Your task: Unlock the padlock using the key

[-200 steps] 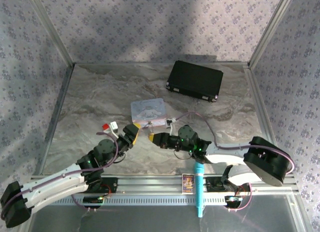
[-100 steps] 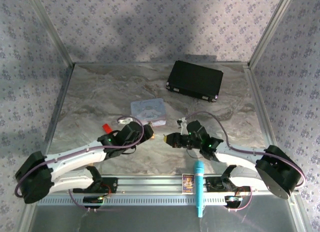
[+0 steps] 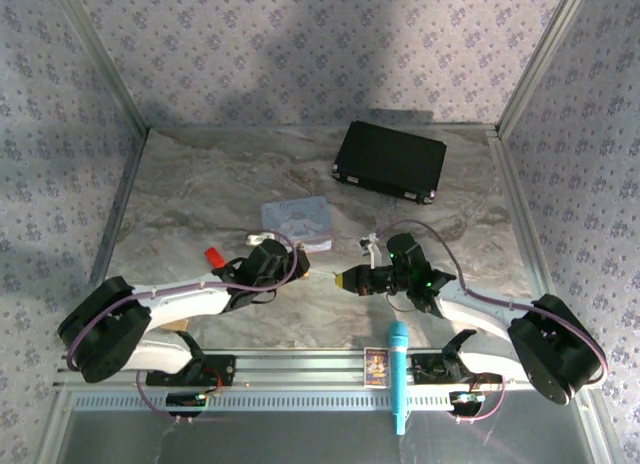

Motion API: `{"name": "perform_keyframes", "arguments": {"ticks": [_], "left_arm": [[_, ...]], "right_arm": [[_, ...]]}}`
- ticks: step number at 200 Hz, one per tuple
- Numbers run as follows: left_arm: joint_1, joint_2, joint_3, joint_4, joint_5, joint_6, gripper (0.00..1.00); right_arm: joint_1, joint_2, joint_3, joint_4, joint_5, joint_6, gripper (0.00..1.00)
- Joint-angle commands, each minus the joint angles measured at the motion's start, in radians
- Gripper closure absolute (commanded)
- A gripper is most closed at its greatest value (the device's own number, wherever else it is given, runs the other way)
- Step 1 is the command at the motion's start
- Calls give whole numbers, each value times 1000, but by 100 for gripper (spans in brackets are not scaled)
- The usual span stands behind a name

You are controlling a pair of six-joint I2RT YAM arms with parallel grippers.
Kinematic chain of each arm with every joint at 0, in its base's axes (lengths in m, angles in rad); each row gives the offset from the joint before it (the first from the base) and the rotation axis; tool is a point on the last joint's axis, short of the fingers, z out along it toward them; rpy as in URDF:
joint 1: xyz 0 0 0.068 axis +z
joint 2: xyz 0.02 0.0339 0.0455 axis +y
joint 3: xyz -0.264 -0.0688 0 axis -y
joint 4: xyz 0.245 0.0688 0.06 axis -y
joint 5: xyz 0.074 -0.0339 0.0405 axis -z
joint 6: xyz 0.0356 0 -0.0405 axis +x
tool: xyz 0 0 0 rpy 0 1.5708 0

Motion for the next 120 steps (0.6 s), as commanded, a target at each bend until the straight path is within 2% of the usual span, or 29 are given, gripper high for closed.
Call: {"name": "perform_keyframes", "arguments": {"ticks": [1,34,59,91,120], "left_arm": [[21,55,35,72,49,77,34],[21,148,102,14,48,91,40],[17,205,102,56,28,94,45],[15,224,78,121,15,72,61],[14,219,77,111,-1,68,71]], "right_arm": [[-10,20,6,-26,-36,-28,100],[-11,49,17,-27,-28,-25,100],[-10,58,20,-25,-16,-25,100],[-10,62,16,-14,1,-18,100],[-9,103,17,45,6,13,100]]}}
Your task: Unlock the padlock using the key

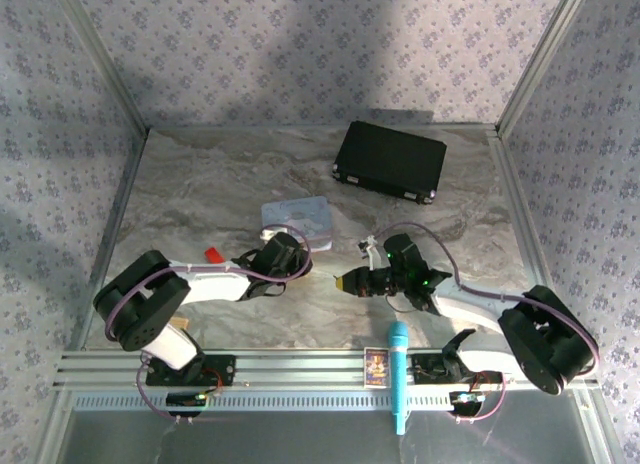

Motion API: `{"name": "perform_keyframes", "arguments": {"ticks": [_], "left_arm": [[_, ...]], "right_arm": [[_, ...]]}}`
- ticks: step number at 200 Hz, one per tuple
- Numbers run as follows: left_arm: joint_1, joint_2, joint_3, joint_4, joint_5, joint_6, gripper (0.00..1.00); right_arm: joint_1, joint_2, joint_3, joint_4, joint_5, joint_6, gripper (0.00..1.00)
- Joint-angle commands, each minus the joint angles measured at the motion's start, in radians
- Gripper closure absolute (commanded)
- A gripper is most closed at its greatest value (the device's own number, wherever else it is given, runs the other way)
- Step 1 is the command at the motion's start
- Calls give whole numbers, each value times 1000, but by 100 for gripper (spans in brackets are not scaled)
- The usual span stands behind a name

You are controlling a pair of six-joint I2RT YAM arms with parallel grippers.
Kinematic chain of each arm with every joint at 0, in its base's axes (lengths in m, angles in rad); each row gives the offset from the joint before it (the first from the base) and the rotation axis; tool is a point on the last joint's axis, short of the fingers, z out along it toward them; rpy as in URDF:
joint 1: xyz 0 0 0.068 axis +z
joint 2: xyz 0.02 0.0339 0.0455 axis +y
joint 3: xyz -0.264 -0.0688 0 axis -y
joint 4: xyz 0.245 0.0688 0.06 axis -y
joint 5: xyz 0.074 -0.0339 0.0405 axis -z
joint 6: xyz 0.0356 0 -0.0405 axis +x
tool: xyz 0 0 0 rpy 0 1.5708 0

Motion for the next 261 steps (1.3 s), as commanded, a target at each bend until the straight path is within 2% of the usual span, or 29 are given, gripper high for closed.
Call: {"name": "perform_keyframes", "arguments": {"ticks": [1,35,58,78,98,122,173,195,222,261], "left_arm": [[-6,-3,-8,29,-25,0,71],[-7,-13,-22,29,-43,-21,82],[-8,-18,-27,18,-61,-36,85],[-8,-37,-40,31,-67,-59,92],[-7,-76,-60,65,-54,-100,100],[-1,-129,-68,76,-24,-169,100],[10,-137,-92,171,57,-297,100],[17,-114,-151,322,91,-401,100],[15,-106,-175,418,86,-490,100],[6,-125,-179,399,21,-558,100]], "right_arm": [[-4,39,16,50,7,21,100],[-6,124,38,132,-8,60,100],[-9,182,49,197,-29,85,100],[-9,230,59,249,-54,101,100],[-31,306,52,393,-119,155,100],[-76,435,53,621,-218,289,100],[-46,507,83,707,-201,340,100],[-46,530,67,794,-200,388,100],[-47,555,36,906,-192,460,100],[-45,542,-16,991,-138,549,100]]}}
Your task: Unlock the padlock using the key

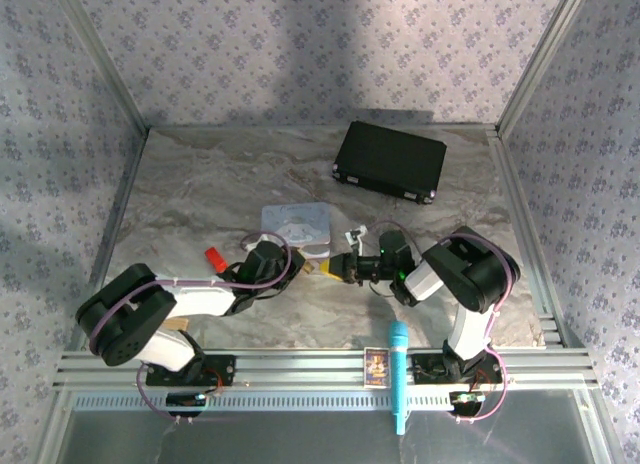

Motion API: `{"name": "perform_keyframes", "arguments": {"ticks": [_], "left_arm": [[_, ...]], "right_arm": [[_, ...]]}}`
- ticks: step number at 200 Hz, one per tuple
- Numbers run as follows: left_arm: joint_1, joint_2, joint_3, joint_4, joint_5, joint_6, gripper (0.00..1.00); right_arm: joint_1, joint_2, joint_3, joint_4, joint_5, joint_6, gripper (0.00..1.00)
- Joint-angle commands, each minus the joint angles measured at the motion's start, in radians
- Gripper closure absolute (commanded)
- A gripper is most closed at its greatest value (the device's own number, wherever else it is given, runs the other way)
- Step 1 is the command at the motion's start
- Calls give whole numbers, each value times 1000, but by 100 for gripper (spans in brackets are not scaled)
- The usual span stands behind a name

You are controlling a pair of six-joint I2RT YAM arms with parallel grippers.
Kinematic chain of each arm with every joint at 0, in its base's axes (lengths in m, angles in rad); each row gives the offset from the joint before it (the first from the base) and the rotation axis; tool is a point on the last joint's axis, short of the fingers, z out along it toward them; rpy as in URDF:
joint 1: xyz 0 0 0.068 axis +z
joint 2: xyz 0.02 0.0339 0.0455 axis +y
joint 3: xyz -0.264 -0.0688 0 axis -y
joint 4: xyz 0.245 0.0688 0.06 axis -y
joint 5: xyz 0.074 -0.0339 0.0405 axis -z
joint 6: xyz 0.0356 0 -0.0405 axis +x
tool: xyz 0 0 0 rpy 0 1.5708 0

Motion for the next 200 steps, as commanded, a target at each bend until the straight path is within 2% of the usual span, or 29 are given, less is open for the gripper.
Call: {"name": "perform_keyframes", "arguments": {"ticks": [1,45,63,90,166,200], "left_arm": [[-6,-15,-2,104,-39,-80,100],[-16,-1,3,133,-59,-167,100],[-16,15,-19,202,-84,-208,100],[-15,28,3,206,-85,-226,100],[-25,-54,24,102,-158,-223,100],[-11,-137,83,-10,-193,-162,100]], "right_arm": [[4,-4,-33,106,38,83,100],[37,-1,-38,150,78,134,100],[37,-28,-39,150,90,135,100],[26,-43,-31,149,91,156,100],[24,-18,-26,151,152,213,100],[42,-53,3,151,208,281,100]]}}
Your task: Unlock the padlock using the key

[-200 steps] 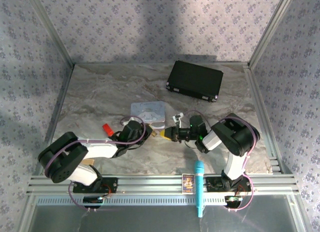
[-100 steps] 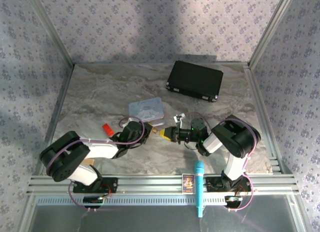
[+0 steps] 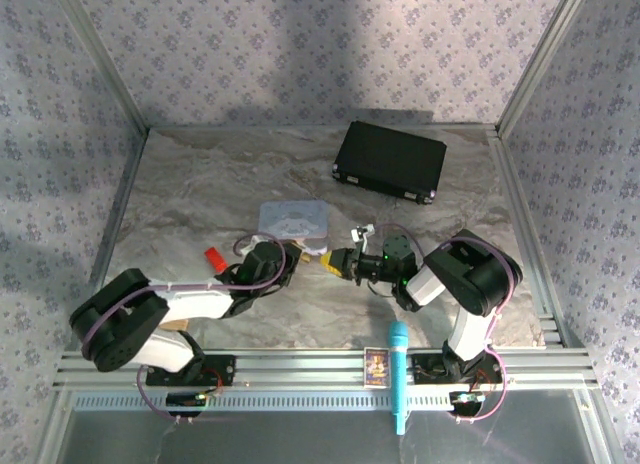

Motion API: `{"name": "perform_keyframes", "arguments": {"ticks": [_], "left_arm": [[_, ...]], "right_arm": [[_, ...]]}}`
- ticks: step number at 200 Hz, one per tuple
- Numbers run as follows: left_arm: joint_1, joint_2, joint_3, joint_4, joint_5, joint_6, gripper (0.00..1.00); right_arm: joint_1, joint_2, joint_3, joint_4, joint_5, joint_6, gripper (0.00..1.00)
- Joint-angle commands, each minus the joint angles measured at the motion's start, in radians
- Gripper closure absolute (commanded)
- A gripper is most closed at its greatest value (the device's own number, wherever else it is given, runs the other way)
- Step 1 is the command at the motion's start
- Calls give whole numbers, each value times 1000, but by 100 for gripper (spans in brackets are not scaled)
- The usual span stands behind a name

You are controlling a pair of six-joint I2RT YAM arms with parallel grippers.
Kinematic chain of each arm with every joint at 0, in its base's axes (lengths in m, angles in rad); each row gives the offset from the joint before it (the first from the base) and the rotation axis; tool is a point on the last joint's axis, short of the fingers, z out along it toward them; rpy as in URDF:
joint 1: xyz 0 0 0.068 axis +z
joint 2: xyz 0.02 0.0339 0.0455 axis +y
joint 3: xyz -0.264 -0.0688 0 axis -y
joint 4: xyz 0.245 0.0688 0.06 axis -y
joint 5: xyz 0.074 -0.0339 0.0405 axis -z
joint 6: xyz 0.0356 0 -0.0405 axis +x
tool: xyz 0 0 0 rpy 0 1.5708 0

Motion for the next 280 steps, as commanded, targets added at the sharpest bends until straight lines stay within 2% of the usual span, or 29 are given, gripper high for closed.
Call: {"name": "perform_keyframes", "arguments": {"ticks": [1,23,49,74,111,165,237,280], "left_arm": [[11,-80,82,-23,-61,40,100],[34,-78,94,-5,-26,43,100],[36,-28,79,86,14,-14,100],[36,7,56,168,23,-52,100],[36,0,55,166,28,-61,100],[34,17,54,227,70,-91,100],[32,30,37,316,80,-109,100],[33,36,37,365,108,-123,100]], "right_arm": [[16,-32,38,25,53,60,100],[50,-47,97,25,58,80,100],[71,-39,122,25,72,89,100],[62,-55,96,25,86,80,100],[27,-113,43,24,74,57,100],[-16,-89,106,24,-148,-18,100],[-51,-84,97,25,-228,-17,100],[-65,-14,117,25,-257,-29,100]]}}
